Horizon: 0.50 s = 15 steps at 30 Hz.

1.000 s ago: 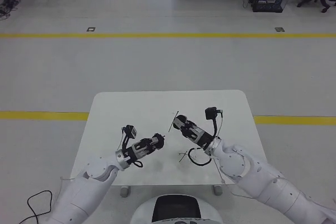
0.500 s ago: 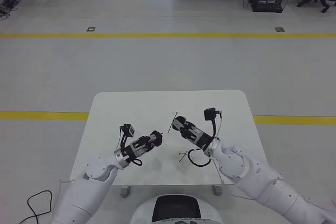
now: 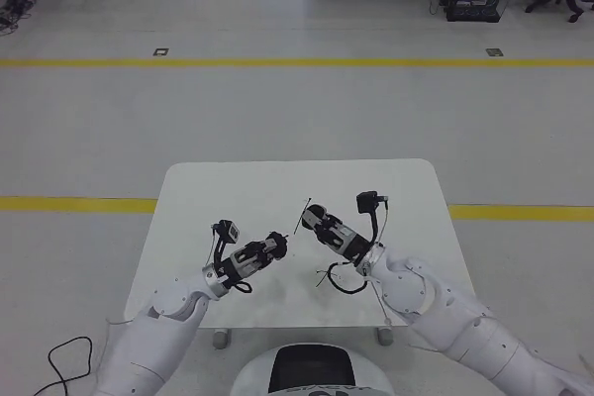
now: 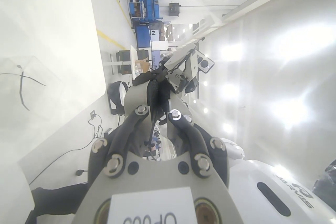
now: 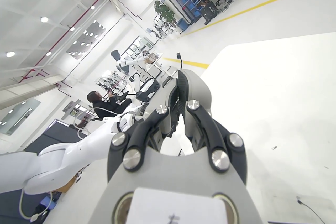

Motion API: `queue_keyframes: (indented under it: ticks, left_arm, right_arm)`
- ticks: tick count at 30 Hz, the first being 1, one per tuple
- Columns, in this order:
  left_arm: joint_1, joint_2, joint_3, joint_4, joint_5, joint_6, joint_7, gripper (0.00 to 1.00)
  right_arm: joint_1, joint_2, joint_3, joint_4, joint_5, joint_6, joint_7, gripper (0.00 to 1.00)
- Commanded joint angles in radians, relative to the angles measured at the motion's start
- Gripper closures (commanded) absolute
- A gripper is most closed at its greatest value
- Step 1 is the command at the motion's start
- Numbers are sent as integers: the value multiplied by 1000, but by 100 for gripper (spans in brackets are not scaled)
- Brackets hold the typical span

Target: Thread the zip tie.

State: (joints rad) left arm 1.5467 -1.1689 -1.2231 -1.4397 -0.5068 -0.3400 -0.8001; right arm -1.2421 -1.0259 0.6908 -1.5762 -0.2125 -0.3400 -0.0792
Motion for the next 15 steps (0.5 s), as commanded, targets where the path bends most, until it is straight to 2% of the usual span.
queue_keyframes:
  ticks: [1, 15]
  left_arm:
    - [0, 0, 0, 0, 0, 0, 0, 100]
    - [0, 0, 0, 0, 0, 0, 0, 100]
  right_arm:
    - [0, -6, 0, 6, -4, 0, 0, 100]
    - [1, -40, 5, 24, -34, 0, -2, 100]
